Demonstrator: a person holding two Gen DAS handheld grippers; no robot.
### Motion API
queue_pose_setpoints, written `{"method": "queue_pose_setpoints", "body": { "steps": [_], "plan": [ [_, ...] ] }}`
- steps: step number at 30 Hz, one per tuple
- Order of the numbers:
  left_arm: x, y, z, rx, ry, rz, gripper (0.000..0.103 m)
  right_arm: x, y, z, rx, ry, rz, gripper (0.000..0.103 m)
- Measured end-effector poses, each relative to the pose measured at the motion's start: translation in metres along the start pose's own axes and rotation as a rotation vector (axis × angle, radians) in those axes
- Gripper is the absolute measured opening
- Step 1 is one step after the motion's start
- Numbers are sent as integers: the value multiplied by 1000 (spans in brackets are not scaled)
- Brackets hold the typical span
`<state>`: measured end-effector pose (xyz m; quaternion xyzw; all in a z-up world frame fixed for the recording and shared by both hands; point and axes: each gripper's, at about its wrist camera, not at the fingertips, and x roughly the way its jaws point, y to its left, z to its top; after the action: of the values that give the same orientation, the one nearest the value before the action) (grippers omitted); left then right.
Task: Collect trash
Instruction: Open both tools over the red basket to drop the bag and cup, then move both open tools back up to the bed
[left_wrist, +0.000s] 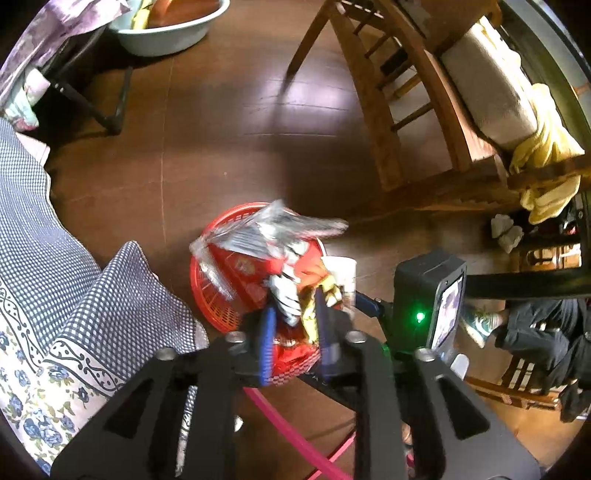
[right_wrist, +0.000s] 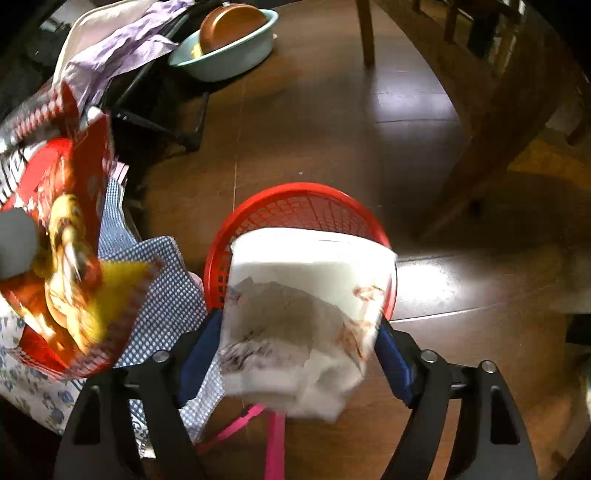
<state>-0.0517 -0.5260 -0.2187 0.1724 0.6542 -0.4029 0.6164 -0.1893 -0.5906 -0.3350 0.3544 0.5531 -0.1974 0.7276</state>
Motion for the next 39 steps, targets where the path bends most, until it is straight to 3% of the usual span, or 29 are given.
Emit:
{"method": "queue_pose_setpoints", "body": {
  "steps": [12,18,25,35,39],
  "plan": [
    [0,1,1,-11,11,4,30,-6,-18,-6,47,17,-32,83],
    [-11,8,0,-38,-20,22,31,-10,-5,4,18,15,-37,83],
    [-30,14,-7,-55,-71,64,40,-25,9,6,-5,5,-62,83],
    [-110,18,-30,-30,-284,143,52,-77,48,18,-70,-80,-105,88],
    [-165,36,-47,-47,-413,166,66,-106,74,26,-99,-138,-84,92]
  ]
}}
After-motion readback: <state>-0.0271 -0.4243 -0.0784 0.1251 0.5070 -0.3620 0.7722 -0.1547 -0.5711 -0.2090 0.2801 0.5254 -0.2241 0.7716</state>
